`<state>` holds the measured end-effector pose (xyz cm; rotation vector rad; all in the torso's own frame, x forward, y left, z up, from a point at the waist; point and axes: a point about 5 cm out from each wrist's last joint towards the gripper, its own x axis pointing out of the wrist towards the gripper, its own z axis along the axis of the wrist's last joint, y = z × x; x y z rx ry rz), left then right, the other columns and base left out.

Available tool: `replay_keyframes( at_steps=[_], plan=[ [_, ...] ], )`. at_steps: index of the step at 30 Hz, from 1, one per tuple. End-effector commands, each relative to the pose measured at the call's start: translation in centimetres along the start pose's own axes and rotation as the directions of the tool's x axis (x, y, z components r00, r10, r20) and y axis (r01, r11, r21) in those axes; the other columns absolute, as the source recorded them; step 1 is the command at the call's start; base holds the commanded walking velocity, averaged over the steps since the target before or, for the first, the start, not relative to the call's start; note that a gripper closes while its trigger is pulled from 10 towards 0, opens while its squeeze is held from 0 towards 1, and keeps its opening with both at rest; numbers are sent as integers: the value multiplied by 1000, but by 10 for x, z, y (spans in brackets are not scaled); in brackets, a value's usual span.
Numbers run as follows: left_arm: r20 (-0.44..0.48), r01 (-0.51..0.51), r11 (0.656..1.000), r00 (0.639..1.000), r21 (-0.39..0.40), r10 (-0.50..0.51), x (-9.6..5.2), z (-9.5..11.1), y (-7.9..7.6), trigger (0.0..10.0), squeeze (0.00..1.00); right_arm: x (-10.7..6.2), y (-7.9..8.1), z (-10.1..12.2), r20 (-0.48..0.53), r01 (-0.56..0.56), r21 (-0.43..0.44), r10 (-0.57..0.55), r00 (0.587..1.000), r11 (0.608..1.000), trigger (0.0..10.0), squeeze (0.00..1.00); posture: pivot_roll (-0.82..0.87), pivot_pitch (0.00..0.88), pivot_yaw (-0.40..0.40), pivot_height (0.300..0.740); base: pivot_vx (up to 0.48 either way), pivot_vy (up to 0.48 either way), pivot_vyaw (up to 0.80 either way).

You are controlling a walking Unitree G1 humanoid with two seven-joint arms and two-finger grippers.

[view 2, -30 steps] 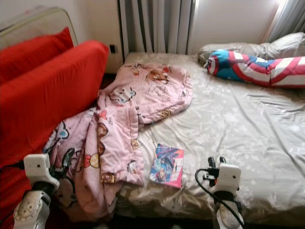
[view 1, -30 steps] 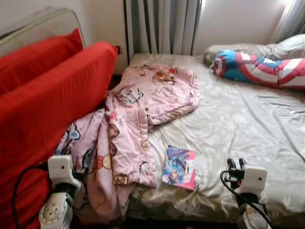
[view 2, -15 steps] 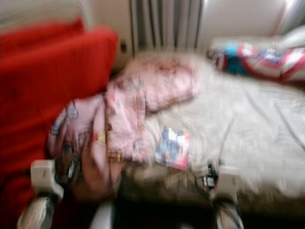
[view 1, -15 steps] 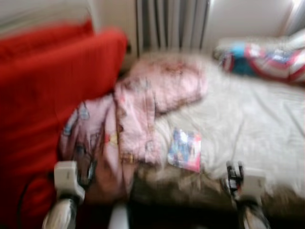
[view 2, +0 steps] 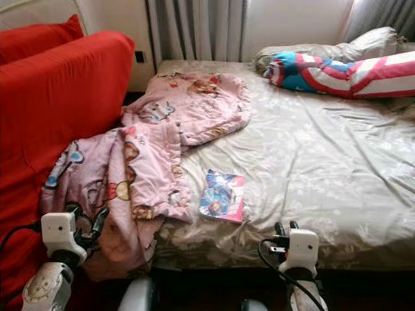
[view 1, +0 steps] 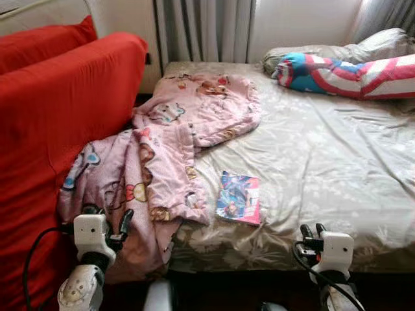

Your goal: Clean up the room

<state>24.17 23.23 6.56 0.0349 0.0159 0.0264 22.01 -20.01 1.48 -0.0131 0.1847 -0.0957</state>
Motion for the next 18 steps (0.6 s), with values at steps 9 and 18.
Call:
replay_keyframes(
  at_steps=[9,18],
  plan=[
    [-15,8,1000,1000,14,-8,-1,2,3,10000,0,5,6,8,27,-9,41,8,1000,999,10000,0,8,0,-16,625,312,0,64],
    [-17,31,999,999,26,-31,1,6,2,10000,0,7,9,7,8,-27,39,27,1000,999,10000,0,11,0,-15,625,316,0,0]
  ],
)
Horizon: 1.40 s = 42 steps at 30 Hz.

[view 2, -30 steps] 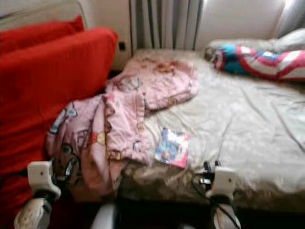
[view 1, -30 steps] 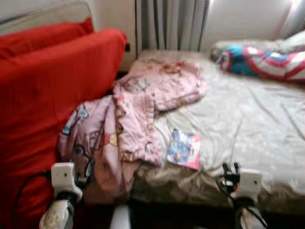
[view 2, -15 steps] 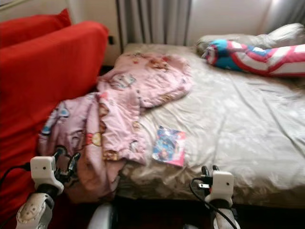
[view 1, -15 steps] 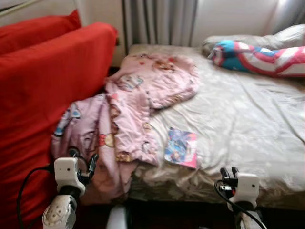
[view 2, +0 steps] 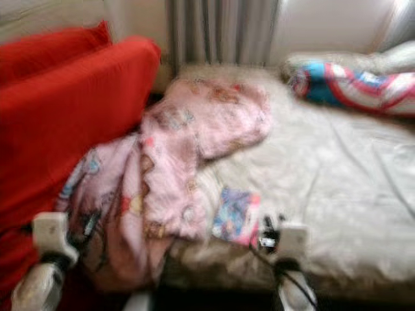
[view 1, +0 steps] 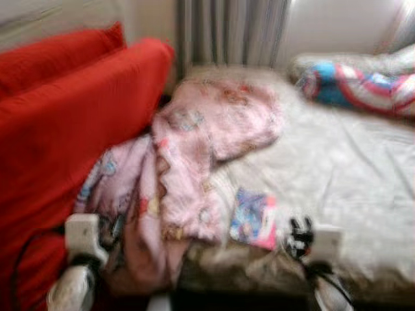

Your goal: Clean up the room

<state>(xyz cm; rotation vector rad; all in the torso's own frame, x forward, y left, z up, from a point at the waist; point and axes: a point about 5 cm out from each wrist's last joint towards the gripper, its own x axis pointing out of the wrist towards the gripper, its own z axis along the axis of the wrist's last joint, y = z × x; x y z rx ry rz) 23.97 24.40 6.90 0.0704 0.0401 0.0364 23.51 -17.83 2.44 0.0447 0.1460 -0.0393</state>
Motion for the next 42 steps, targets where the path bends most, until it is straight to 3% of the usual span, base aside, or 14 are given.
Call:
replay_keyframes(
  at_steps=[1,9,15,24,27,34,35,39,42],
  plan=[
    [9,42,999,999,-8,-42,2,4,-10,10000,0,-4,-13,-5,-32,31,-17,-31,999,999,10000,0,11,0,-15,625,319,0,0],
    [15,61,998,998,-10,-61,0,7,-15,10000,0,-2,-11,-6,-54,-3,-30,1,999,1000,10000,0,13,8,-18,625,159,0,0],
    [30,140,990,990,-13,-140,5,16,-26,10000,0,9,-5,2,-28,-55,-39,54,998,998,10000,0,13,54,-15,625,0,0,0],
    [18,159,987,987,-11,-159,1,18,-28,10000,0,7,-7,1,-38,-49,-24,48,998,999,10000,0,26,96,-20,595,0,0,0],
    [18,153,988,988,-13,-153,1,19,-28,10000,0,7,-7,-8,-91,-50,-47,46,995,998,10000,0,29,90,-19,595,0,0,0],
    [19,120,993,993,-24,-119,3,28,-19,10000,0,24,1,-9,-129,-95,-26,90,987,995,10000,0,56,126,-17,595,0,0,0],
    [20,121,992,993,-22,-120,2,29,-18,10000,0,26,3,-9,-134,-106,-16,103,986,994,10000,1000,59,128,-17,595,0,0,0],
    [28,131,991,991,-22,-130,4,35,-24,10000,0,39,12,-11,-188,-137,-2,134,973,991,10000,1000,68,137,-7,595,0,0,0],
    [28,163,986,986,-20,-163,13,41,-31,10000,0,51,26,-15,-272,-230,-16,218,937,973,10000,1000,85,157,0,595,0,0,0]
  ],
)
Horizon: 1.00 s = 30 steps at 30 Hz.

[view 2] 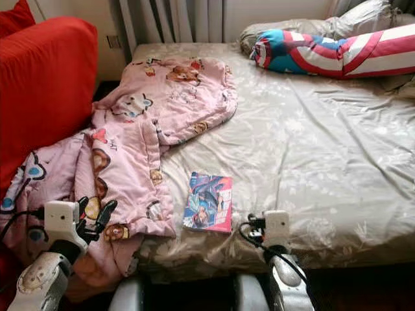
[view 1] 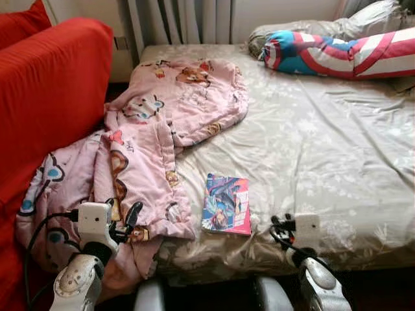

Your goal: Clean up the room

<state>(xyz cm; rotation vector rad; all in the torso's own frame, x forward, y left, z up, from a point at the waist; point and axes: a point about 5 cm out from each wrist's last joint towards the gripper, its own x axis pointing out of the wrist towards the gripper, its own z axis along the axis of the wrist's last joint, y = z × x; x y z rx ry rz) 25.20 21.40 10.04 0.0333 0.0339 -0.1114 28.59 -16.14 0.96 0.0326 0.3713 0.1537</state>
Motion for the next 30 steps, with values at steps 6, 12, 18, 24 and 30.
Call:
replay_keyframes(
  at_steps=[6,12,18,24,30],
  plan=[
    [50,24,1000,998,10,-25,17,20,-4,10000,0,18,9,7,-73,27,36,-24,997,999,10000,1000,101,185,3,595,0,0,0],
    [60,35,999,998,6,-35,25,25,-10,10000,0,24,6,15,-82,97,120,-87,993,988,10000,1000,126,217,2,595,0,0,0],
    [40,49,999,998,6,-50,19,26,-14,10000,0,25,-2,13,-131,122,93,-110,985,988,10000,0,133,246,1,595,0,0,0],
    [33,64,998,997,6,-65,12,28,-21,10000,0,26,-4,13,-163,125,152,-100,982,980,10000,0,165,268,0,595,0,0,0],
    [33,60,998,998,21,-61,6,34,-19,10000,0,32,-1,25,-135,111,231,-82,988,966,10000,0,176,277,7,595,0,0,0]
  ],
)
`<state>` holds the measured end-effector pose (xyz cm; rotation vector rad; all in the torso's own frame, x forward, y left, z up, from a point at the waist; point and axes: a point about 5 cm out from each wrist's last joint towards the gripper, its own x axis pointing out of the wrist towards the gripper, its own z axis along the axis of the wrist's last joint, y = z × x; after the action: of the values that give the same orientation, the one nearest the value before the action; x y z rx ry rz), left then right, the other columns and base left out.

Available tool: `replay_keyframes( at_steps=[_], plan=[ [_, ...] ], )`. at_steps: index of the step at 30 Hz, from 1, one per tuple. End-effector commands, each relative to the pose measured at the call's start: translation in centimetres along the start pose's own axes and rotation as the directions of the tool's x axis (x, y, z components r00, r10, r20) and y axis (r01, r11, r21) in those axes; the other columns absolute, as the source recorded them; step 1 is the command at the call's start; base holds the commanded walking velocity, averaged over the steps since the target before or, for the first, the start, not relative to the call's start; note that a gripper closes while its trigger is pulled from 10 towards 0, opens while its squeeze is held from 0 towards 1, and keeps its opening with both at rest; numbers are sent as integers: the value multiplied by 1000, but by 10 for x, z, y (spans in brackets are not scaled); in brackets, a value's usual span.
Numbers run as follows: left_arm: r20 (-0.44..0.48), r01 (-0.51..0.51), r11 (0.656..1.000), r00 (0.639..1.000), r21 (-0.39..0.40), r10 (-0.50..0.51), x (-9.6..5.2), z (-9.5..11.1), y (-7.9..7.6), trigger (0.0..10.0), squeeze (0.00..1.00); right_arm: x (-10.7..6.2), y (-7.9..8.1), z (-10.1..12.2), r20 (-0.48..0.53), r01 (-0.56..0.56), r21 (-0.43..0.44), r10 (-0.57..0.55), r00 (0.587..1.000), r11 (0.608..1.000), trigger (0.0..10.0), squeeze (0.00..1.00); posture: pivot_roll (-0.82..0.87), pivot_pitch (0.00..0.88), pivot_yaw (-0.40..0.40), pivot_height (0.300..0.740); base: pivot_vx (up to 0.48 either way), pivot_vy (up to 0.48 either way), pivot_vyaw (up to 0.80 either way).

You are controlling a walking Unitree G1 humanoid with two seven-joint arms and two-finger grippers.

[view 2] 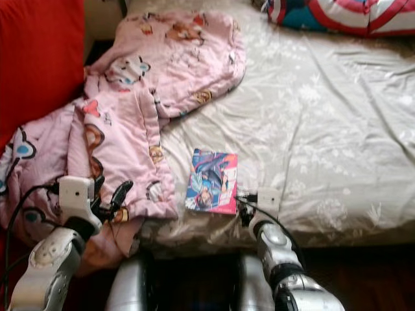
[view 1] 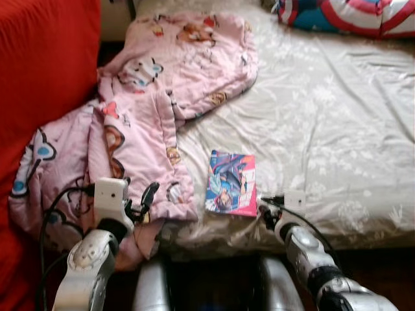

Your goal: Clean up the room

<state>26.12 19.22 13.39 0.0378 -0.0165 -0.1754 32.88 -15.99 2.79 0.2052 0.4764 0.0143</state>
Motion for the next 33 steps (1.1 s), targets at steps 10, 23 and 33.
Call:
replay_keyframes(
  at_steps=[10,23,33],
  plan=[
    [-24,-9,1000,1000,28,10,-13,5,1,10000,0,3,16,2,-11,-74,18,75,997,997,10000,0,207,285,15,595,0,0,0],
    [-5,-24,999,1000,48,24,-23,16,-3,10000,0,4,16,7,11,-62,4,62,998,998,10000,0,226,316,-4,595,0,0,0],
    [-2,-25,997,1000,75,25,-27,17,-3,10000,0,3,14,4,11,-49,25,49,999,998,10000,0,234,317,-5,595,0,0,0]
  ],
)
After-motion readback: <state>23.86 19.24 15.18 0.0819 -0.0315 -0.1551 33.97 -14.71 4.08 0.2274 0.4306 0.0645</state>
